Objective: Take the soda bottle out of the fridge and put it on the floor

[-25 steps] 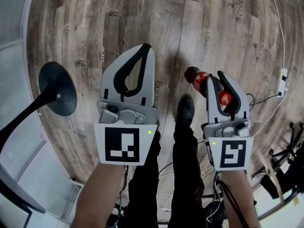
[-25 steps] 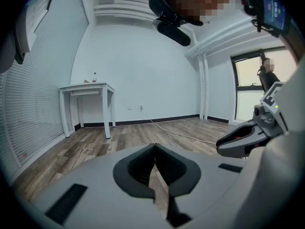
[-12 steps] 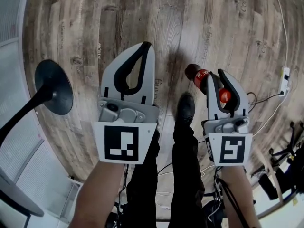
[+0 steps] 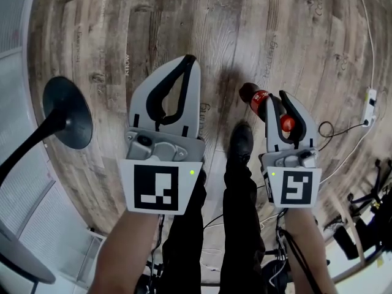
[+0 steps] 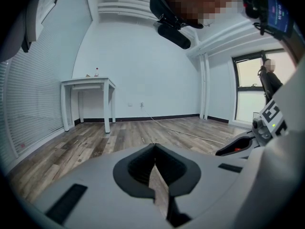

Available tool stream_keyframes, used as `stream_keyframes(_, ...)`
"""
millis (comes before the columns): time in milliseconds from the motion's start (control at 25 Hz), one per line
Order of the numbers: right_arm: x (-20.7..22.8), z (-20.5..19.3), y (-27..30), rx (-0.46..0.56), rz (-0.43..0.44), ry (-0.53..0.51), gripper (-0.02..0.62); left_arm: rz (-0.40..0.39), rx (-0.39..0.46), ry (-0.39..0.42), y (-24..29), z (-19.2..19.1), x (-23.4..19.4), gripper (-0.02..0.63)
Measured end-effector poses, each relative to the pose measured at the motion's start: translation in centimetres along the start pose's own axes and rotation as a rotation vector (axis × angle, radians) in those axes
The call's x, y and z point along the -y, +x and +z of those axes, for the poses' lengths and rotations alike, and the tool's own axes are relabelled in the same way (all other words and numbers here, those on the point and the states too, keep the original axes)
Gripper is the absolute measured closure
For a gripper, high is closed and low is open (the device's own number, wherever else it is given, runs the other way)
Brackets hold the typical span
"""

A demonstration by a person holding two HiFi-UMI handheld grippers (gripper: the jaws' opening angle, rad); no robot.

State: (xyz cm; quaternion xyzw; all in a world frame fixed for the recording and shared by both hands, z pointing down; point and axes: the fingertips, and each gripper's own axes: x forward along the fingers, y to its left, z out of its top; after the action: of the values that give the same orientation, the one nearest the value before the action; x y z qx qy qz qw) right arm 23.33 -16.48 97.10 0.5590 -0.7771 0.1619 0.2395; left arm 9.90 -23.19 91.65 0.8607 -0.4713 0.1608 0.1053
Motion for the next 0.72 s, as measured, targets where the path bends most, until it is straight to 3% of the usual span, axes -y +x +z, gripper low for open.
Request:
stream_keyframes(160,-0.4,-2.6,0.3,-0.07,0.022,0.0,0.509,-0.005,-0.006,0.003,0.1,-1.0,0.1,0.591)
stream_keyframes(320,-0.3,-3.2,0.8,-0.051,0.007,-0.001,0.509,-0.011,-0.017,0.0,0.0,-1.9,0.4,0.591)
stream_keyframes(720,-0.6,-6.6,1.6,-0.128,0.023,-0.003,0.508,-0.021,-0.033,0.002,0.5,-3.2,0.7,0.591)
